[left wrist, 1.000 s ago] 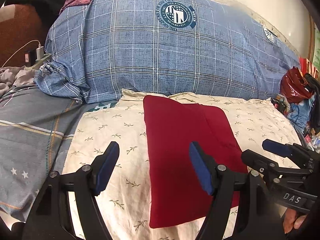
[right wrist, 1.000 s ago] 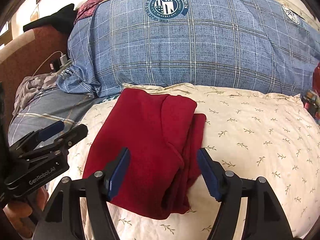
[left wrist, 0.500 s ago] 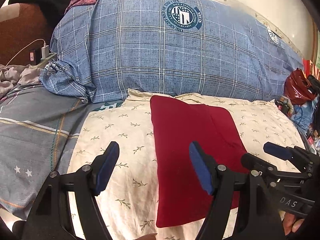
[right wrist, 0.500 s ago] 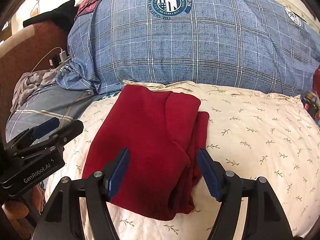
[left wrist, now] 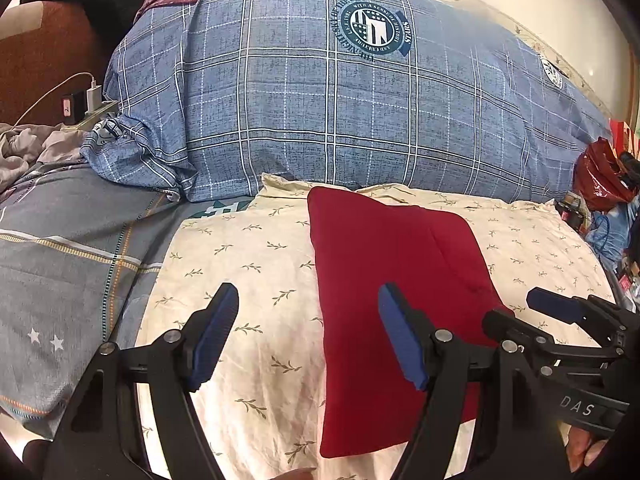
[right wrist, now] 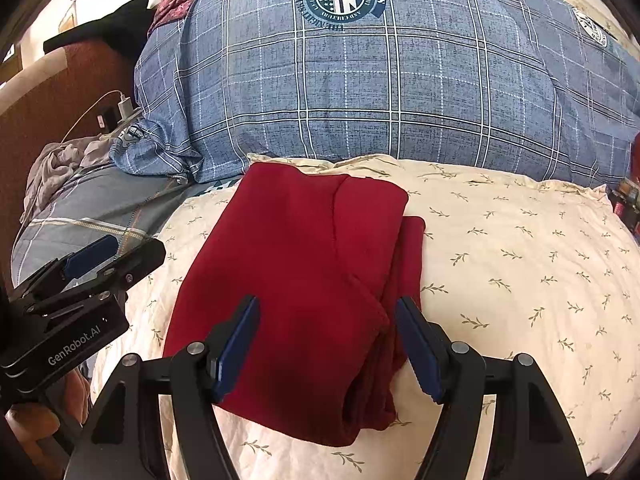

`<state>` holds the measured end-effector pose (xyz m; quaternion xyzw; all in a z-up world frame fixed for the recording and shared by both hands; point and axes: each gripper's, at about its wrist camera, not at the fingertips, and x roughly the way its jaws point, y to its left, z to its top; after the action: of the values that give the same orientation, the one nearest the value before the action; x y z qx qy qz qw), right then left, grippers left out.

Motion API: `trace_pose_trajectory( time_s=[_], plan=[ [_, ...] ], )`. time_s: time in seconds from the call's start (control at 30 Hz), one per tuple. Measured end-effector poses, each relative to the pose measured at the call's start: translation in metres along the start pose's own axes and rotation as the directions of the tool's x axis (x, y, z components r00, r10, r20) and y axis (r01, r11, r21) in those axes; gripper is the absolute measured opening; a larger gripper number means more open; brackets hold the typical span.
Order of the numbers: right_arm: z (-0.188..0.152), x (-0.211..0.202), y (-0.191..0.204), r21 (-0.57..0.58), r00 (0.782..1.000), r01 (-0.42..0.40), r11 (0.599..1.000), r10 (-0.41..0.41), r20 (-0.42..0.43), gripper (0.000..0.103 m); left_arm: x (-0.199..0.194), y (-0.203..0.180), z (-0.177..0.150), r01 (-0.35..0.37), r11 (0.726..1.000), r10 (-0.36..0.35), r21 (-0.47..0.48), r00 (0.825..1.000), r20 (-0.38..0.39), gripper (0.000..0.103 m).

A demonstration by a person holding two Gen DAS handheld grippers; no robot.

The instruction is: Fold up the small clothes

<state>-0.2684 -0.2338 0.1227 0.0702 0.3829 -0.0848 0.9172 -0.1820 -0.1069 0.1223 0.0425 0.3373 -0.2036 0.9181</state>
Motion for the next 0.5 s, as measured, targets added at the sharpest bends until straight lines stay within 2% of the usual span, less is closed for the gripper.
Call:
trace_pose_trajectory(
  time_s=[0.5],
  plan=[
    [-0.002,0.0058,-0.001,0.003,1.0,0.006,1.0,-0.006,-0.016,0.072,0.0009,-0.0008,-0.0004,-0.002,1.0,0.002,0.007,1.0,-0.004,0.072]
  ],
)
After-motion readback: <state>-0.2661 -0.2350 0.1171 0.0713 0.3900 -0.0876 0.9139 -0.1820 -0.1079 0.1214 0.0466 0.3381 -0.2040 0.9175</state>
